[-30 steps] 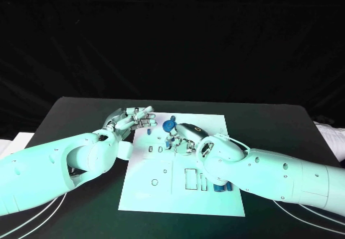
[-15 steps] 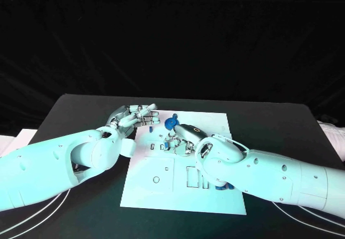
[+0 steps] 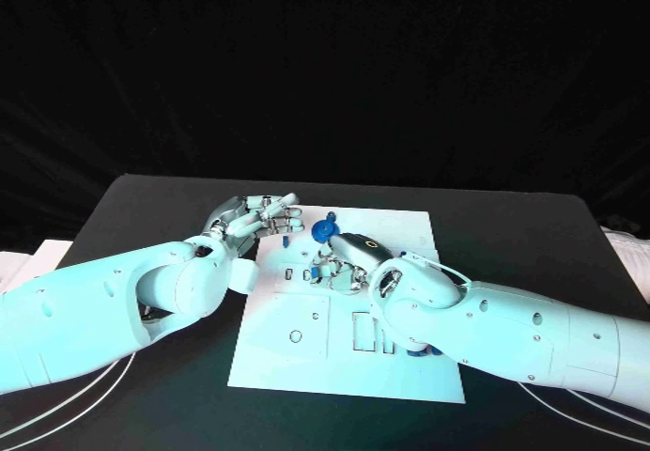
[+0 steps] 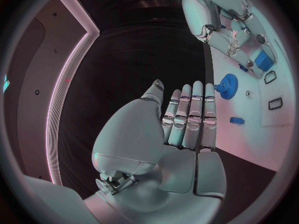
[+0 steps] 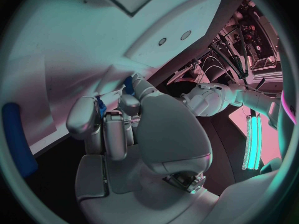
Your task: Assemble the parts on the task board
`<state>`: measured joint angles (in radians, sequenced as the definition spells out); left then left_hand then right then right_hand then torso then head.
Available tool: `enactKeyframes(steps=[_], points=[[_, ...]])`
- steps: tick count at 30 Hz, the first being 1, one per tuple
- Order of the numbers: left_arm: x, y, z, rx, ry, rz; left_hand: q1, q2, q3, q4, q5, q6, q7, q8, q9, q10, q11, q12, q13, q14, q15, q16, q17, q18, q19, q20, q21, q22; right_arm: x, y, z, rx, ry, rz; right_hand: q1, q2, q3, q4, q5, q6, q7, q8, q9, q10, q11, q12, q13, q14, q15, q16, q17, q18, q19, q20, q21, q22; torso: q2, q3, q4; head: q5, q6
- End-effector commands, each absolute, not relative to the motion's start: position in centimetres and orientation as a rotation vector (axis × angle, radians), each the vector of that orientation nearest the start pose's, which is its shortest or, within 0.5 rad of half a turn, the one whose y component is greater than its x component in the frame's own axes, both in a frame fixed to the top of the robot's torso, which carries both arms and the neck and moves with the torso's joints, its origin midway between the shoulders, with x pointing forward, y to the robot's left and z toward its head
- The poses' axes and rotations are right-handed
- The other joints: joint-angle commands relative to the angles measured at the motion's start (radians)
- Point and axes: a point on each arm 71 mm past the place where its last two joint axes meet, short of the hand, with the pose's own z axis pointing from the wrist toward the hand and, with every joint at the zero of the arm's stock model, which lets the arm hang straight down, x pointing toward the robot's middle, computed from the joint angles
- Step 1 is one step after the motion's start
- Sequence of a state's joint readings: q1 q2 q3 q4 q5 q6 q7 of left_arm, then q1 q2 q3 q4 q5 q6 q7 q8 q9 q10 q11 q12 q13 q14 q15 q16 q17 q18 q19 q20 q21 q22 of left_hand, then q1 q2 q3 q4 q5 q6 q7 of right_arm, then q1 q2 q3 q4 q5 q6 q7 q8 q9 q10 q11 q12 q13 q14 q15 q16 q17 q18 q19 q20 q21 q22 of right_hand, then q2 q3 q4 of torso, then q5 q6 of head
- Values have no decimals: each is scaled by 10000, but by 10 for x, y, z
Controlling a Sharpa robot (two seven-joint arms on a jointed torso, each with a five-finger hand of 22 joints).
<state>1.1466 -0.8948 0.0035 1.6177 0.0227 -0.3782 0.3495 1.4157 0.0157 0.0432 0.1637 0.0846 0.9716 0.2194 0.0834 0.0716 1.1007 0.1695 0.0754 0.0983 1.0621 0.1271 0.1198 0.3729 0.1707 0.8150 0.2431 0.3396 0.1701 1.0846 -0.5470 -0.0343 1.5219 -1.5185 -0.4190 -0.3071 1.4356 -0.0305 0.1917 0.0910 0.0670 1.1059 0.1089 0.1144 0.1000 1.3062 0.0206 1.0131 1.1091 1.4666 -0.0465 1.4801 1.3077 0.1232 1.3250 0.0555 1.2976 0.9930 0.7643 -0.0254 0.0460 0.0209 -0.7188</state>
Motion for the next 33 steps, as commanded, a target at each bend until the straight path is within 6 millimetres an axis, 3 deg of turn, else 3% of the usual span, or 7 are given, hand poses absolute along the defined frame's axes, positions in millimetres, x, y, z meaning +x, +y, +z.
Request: enactKeyframes(steps=[1, 10, 18, 26, 33], points=[[469, 209, -183, -12062, 14323, -15337, -37, 17, 0, -37, 11, 26, 54, -46, -2, -21, -27, -16, -11, 86, -4, -32, -9, 150, 78, 4, -65, -9, 446, -61, -229, -1568, 17111, 7452, -118, -30, 19, 26, 73, -32, 9, -1, -18, -95, 32, -75, -40, 751, -9, -50, 1344, -149, -39, 27, -70, -8, 0, -1, -1, -6, -15], [469, 208, -183, -12056, 14337, -15364, -37, 17, 0, -37, 11, 26, 54, -46, -2, -21, -27, -16, -11, 86, -4, -32, -9, 150, 78, 4, -65, -9, 445, -60, -229, -1503, 17084, 7435, -236, -112, 21, 58, 156, -111, 45, -62, -40, -201, 61, -266, -181, 743, 12, -75, 1319, -139, -69, 42, -108, -73, 1, -2, 1, -22, -28], [469, 207, -183, -12054, 14367, -15392, -37, 17, 0, -37, 11, 26, 54, -46, -2, -21, -27, -16, -11, 86, -4, -32, -9, 150, 78, 4, -65, -9, 445, -58, -229, -1430, 17024, 7541, -492, -411, -55, 124, 426, -461, 184, -290, -128, -523, 177, -845, -633, 719, 105, -152, 1238, -105, -183, 118, -244, -294, 4, -2, 8, -10, -54], [470, 207, -183, -12068, 14378, -15370, -47, 21, -2, -31, 11, 27, 59, -44, -2, -20, -25, -14, -13, 95, -3, -40, -24, 148, 88, 3, -70, -18, 446, -58, -229, -1201, 16859, 7522, -710, -596, -201, 232, 450, -922, 297, -504, -232, -950, 285, -1584, -1249, 668, 196, -292, 1081, -86, -249, 203, -328, -414, 2, -6, 4, -20, -70], [470, 207, -184, -12081, 14426, -15379, -49, 22, -2, -30, 10, 30, 59, -43, -1, -16, -26, -12, -14, 93, -1, -46, -30, 146, 89, 3, -74, -21, 445, -58, -226, -984, 16499, 7720, -775, -681, -303, 284, 447, -1225, 363, -516, -303, -1193, 352, -1911, -1556, 620, 254, -420, 937, -65, -308, 259, -399, -532, 2, -1, 1, -11, -76]])
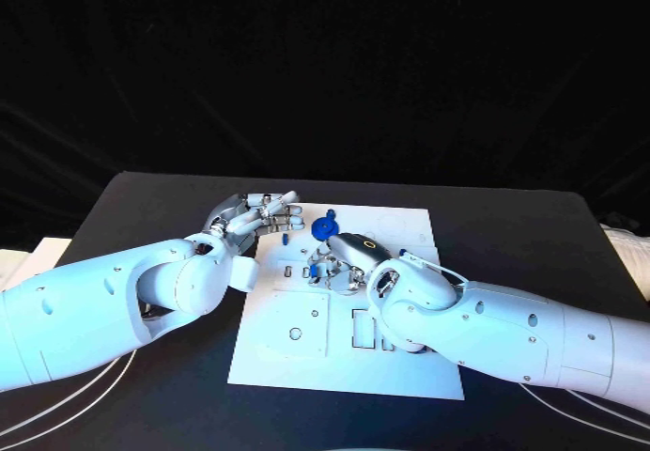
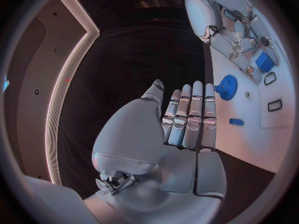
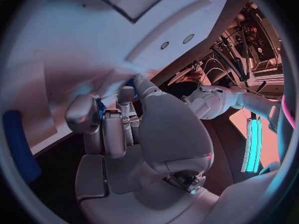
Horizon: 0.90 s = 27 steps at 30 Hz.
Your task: Assemble the parts on the task board
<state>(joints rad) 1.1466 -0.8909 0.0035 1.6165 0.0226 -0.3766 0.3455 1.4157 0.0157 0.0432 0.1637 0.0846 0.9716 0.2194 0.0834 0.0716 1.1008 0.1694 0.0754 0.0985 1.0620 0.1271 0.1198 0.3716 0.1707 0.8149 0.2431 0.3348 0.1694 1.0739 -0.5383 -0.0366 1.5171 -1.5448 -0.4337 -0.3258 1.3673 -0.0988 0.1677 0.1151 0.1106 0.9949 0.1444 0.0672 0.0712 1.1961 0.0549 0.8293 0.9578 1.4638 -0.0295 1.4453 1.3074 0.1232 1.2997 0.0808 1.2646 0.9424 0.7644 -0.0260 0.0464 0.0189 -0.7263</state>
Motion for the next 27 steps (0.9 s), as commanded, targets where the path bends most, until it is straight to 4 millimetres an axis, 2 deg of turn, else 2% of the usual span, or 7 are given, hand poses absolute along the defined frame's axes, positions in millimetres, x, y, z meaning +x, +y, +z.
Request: enactKeyframes(steps=[1, 14, 21, 24, 25, 26, 27], points=[[470, 207, -184, -12084, 14433, -15380, -49, 22, -2, -30, 10, 29, 59, -43, -1, -16, -25, -12, -16, 94, -1, -46, -17, 146, 90, 3, -26, -14, 444, -58, -226, -955, 16430, 7768, -116, -30, -100, 58, 23, -160, 18, -41, -22, -133, 21, -117, -88, 636, 95, -98, 910, -59, -73, 15, -90, -60, 3, 6, -2, 11, 1], [472, 212, -187, -12122, 14736, -15160, -72, 18, -17, -35, 10, 19, 13, -41, -4, -15, -75, -5, -63, 654, -138, 127, -101, 150, 634, -139, 148, -17, 428, -67, -206, -739, 14787, 10377, -369, -214, -713, 389, 392, -684, 132, -20, -50, -447, 147, -236, -370, 596, 193, -181, 838, -63, -66, 119, -86, -33, -21, 3, -21, 44, 18], [474, 220, -191, -11644, 15318, -14227, -165, 19, -57, -18, 9, 284, -262, 84, 34, 456, -467, 184, -22, 3330, -823, 1423, 628, 150, 2737, -852, 1255, 404, 423, -90, -178, -272, 14083, 12155, -347, -54, -889, 467, 425, -837, 176, -9, -43, -519, 175, -195, -407, 609, 232, -134, 897, -79, -22, 151, -29, 65, -52, 30, -58, 87, 20], [475, 223, -193, -11541, 15586, -13738, 67, 98, 137, -124, 33, 406, -425, 130, 44, 934, -706, 406, 91, 4336, -1123, 2201, 1177, 169, 3575, -1150, 1805, 662, 425, -105, -165, 344, 14061, 12432, -81, 111, -823, 361, 738, -826, 164, 24, -28, -591, 159, -237, -478, 595, 222, -170, 855, -68, -44, 151, -48, 27, -84, 41, -81, 136, 12], [475, 224, -194, -11543, 15752, -13577, 217, 95, 303, -205, 22, 519, -553, 197, 72, 1298, -816, 633, 198, 4529, -1311, 3755, 2427, 160, 4079, -1333, 2176, 846, 427, -112, -159, 668, 14164, 12483, -29, 155, -811, 342, 793, -810, 161, 38, -22, -601, 155, -242, -494, 586, 219, -195, 826, -64, -54, 150, -59, 6, -102, 50, -95, 145, -1], [475, 225, -195, -11567, 16028, -13428, 259, 33, 459, -230, 29, 710, -715, 314, 128, 1777, -1046, 996, 395, 4633, -1471, 6932, 5068, 166, 4609, -1527, 2637, 1089, 429, -119, -154, 994, 14332, 12514, 10, 193, -804, 328, 826, -778, 154, 59, -14, -599, 149, -235, -502, 569, 215, -250, 758, -59, -67, 148, -73, -20, -120, 53, -101, 145, -18], [474, 225, -197, -11570, 16468, -13275, 162, -113, 530, -187, 24, 872, -901, 425, 193, 1956, -1078, 1288, 606, 4735, -1590, 9005, 6828, -13, 5085, -1632, 3683, 2213, 430, -127, -149, 1333, 14483, 12523, 59, 251, -791, 313, 833, -721, 142, 94, -1, -613, 136, -264, -546, 538, 205, -345, 644, -45, -100, 142, -112, -89, -144, 57, -112, 138, -17]])
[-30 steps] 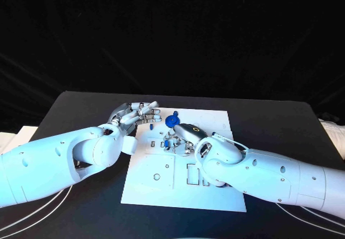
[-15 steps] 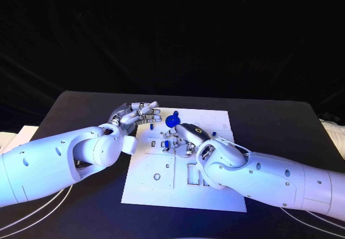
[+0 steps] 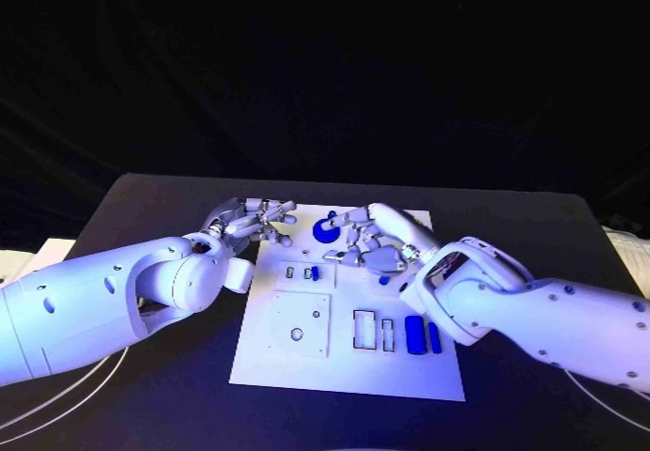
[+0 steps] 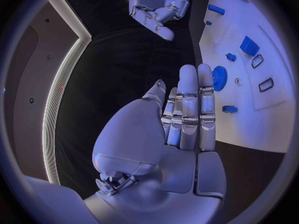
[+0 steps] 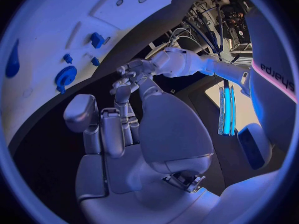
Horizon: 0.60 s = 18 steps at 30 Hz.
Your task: Assemble the parts on the task board
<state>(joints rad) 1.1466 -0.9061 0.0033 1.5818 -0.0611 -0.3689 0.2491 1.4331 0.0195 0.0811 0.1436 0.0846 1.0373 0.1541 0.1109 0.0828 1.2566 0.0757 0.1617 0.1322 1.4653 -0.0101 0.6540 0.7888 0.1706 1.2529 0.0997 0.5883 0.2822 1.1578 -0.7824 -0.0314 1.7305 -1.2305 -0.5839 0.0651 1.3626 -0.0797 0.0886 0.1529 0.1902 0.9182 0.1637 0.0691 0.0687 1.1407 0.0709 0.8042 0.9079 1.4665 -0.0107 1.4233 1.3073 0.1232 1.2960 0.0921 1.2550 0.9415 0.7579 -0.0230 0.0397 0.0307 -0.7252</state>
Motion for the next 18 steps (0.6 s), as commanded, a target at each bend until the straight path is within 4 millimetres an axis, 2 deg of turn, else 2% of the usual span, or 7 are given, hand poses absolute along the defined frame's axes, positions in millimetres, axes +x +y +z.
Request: enactKeyframes(steps=[1, 5, 6, 9, 13, 14, 18], points=[[474, 225, -198, -11513, 16908, -13116, -56, -119, 314, 68, 69, 330, -358, 255, 161, 406, -265, 707, 512, 689, -248, 4614, 3496, -125, 825, -256, 1839, 1872, 432, -133, -145, 1602, 14574, 12499, 135, 105, 8, -73, 22, 87, -62, 99, 32, -87, -33, -71, -113, 488, 8, -200, 558, -32, -92, 24, -53, -144, -90, 30, -53, 15, -27], [477, 225, -193, -10012, 19345, -11641, -1454, -260, -554, 964, -146, 769, -609, 1015, 797, 646, -559, 2550, 1936, 737, -370, 7434, 6125, -532, 1284, -414, 4553, 5169, 443, -169, -127, 2697, 14879, 12006, 219, 215, 6, -105, -8, 180, -91, 156, 44, -161, -66, -282, -363, 413, -24, -466, 256, 13, -206, -5, -209, -403, -192, 50, -138, 7, -38], [478, 225, -191, -9598, 19770, -11221, -1382, -245, -926, 1027, -164, 492, -745, 1325, 1203, 111, -629, 3686, 2952, 658, -400, 7835, 6496, -581, 1129, -460, 5130, 5729, 445, -176, -125, 2926, 14888, 11885, 224, 234, -6, -106, 24, 207, -101, 171, 46, -112, -77, -252, -362, 420, -35, -470, 261, 13, -203, -16, -220, -409, -215, 52, -162, 19, -34], [483, 225, -181, -8171, 20364, -9652, -1347, 141, -1258, 1291, -180, 181, -538, 1779, 1772, -652, -579, 4942, 4054, 655, -354, 8001, 6663, -585, 836, -373, 5571, 6225, 452, -193, -122, 3626, 14910, 11551, 235, 271, -39, -116, 132, 291, -129, 216, 54, 100, -106, -34, -238, 445, -64, -478, 265, 3, -158, -44, -214, -376, -251, 83, -247, 109, 33], [491, 224, -172, -6572, 20771, -7848, -1528, -68, -1756, 1421, -222, 170, -703, 2227, 2191, -571, -667, 5848, 4664, 862, -431, 8565, 7205, -741, 1186, -419, 6478, 7462, 457, -203, -122, 3981, 14974, 11244, 221, 263, -66, -113, 156, 305, -135, 223, 53, 131, -112, -18, -243, 448, -71, -497, 246, 3, -148, -53, -219, -380, -261, 148, -300, 201, -35], [492, 223, -172, -6162, 20887, -7384, -1785, -63, -1992, 1415, -233, 163, -788, 2463, 2388, -333, -724, 6633, 5407, 982, -472, 8923, 7565, -838, 1432, -489, 6975, 8168, 458, -206, -122, 4050, 15020, 11144, 215, 261, -74, -110, 156, 307, -135, 224, 52, 132, -113, -23, -251, 446, -73, -510, 232, 4, -151, -54, -226, -391, -261, 158, -307, 205, -34], [496, 216, -171, -4861, 21344, -5876, -2315, 77, -2536, 1491, -286, -74, -885, 3105, 2950, -137, -812, 7917, 6658, 1055, -548, 9168, 7820, -1021, 1759, -578, 7775, 9331, 463, -212, -124, 4124, 15123, 10735, 249, 288, -75, -127, 247, 315, -141, 227, 48, 131, -124, -54, -300, 443, -83, -554, 188, 8, -150, -66, -247, -422, -277, 133, -297, 208, -31]])
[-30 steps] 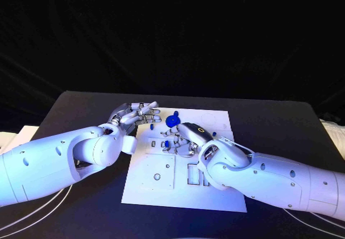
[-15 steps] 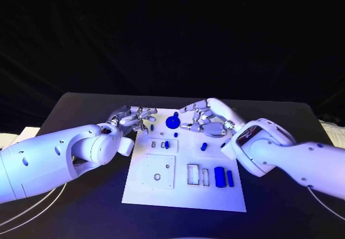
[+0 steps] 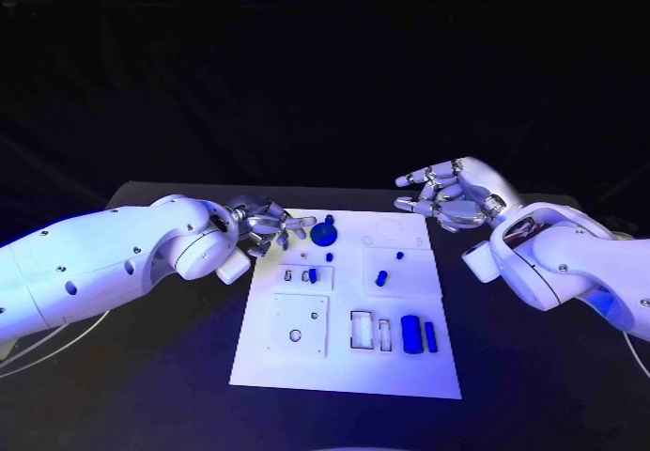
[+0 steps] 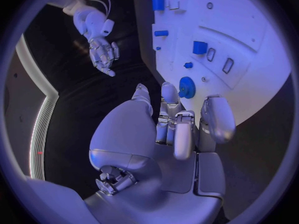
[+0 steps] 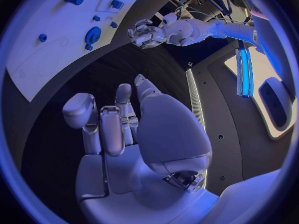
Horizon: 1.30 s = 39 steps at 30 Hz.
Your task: Assemble the parts on the task board
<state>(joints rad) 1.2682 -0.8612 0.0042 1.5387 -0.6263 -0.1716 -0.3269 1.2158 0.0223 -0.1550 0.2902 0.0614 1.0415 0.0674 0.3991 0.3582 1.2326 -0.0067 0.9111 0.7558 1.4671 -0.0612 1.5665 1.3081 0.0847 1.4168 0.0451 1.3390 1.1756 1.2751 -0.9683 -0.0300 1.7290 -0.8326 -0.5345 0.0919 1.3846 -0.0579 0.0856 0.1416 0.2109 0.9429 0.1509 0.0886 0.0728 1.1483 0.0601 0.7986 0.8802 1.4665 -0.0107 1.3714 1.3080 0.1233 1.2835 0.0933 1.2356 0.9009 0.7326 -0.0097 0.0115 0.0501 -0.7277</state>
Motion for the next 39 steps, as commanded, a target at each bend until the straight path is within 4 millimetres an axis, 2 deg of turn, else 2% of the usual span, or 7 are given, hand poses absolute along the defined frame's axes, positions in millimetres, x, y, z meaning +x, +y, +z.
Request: enactKeyframes(steps=[1, 5, 8, 13, 19, 29, 39], points=[[497, 214, -171, -4655, 21459, -5611, -175, 60, -222, 19, -50, -121, -17, 299, 258, 179, -7, 612, 626, 1037, -57, 43, 2627, -202, 188, -24, 388, 590, 464, -214, -124, 4132, 15144, 10657, 40, 82, -43, -19, 68, 66, -14, 31, 4, 59, -19, -3, -37, 446, -86, -42, 176, 5, -19, -82, -54, -13, -29, 1, -7, 15, -13], [498, 206, -173, -3908, 21845, -4745, -166, 150, -407, 10, -46, -242, -81, 691, 616, 333, -47, 1173, 1211, 1037, -103, 43, 2627, -274, 316, -51, 683, 1041, 466, -216, -125, 4125, 15216, 10465, 41, 83, -43, -19, 71, 66, -14, 30, 4, 59, -19, -4, -38, 446, -86, -42, 175, 5, -19, -82, -54, -13, -16, 21, 28, 35, -16], [499, 200, -174, -3451, 22064, -4112, -122, 73, -520, 2, -57, -351, -93, 864, 800, 275, -53, 1208, 1231, 1037, -114, 43, 2627, -294, 343, -60, 767, 1174, 467, -215, -126, 4076, 15253, 10399, 41, 83, -43, -19, 71, 66, -14, 30, 4, 59, -19, -4, -38, 446, -86, -42, 175, 5, -19, -82, -54, -13, -19, 38, 29, 50, -42], [501, 193, -176, -3047, 22289, -3370, -123, 3, -589, 12, -49, -479, -73, 933, 899, 143, -42, 1098, 1100, 1037, -107, 43, 2627, -332, 423, -62, 889, 1389, 468, -213, -125, 3647, 15056, 10305, 84, 116, -39, -42, 174, 61, -14, 25, -5, 81, -24, 11, -52, 451, -94, -71, 152, 5, -13, -92, -72, -33, -11, 19, -1, 92, -58], [502, 184, -178, -2702, 22524, -3105, -127, 21, -596, 13, -45, -488, -81, 992, 956, 179, -46, 1183, 1201, 1037, -109, 43, 2627, -355, 476, -63, 959, 1511, 470, -212, -125, 3296, 14968, 10157, 92, 127, -49, -45, 300, 61, -13, 22, -11, 63, -24, -28, -109, 456, -97, -93, 135, 4, -6, -98, -86, -44, -9, 16, 12, 99, -85], [502, 173, -179, -2483, 22684, -3264, -232, 94, -686, 21, -46, -567, -141, 1366, 1341, 305, -98, 1480, 1519, 1037, -147, 43, 2627, -411, 608, -94, 1143, 1829, 470, -210, -126, 2946, 14964, 9868, 83, 126, -67, -38, 388, 64, -12, 21, -15, 32, -22, -80, -172, 445, -96, -152, 74, 12, -27, -100, -126, -105, -10, 27, 43, 64, -126], [501, 167, -179, -2371, 22771, -3494, -278, 186, -750, 6, -42, -667, -207, 1737, 1774, 402, -150, 1689, 1743, 1037, -188, 43, 2627, -449, 686, -128, 1263, 2045, 470, -206, -126, 2836, 15045, 9864, 96, 136, -72, -38, 528, 72, -12, 22, -18, 12, -25, -116, -232, 436, -98, -212, 16, 17, -36, -102, -157, -144, -6, 16, 12, 87, -191]])
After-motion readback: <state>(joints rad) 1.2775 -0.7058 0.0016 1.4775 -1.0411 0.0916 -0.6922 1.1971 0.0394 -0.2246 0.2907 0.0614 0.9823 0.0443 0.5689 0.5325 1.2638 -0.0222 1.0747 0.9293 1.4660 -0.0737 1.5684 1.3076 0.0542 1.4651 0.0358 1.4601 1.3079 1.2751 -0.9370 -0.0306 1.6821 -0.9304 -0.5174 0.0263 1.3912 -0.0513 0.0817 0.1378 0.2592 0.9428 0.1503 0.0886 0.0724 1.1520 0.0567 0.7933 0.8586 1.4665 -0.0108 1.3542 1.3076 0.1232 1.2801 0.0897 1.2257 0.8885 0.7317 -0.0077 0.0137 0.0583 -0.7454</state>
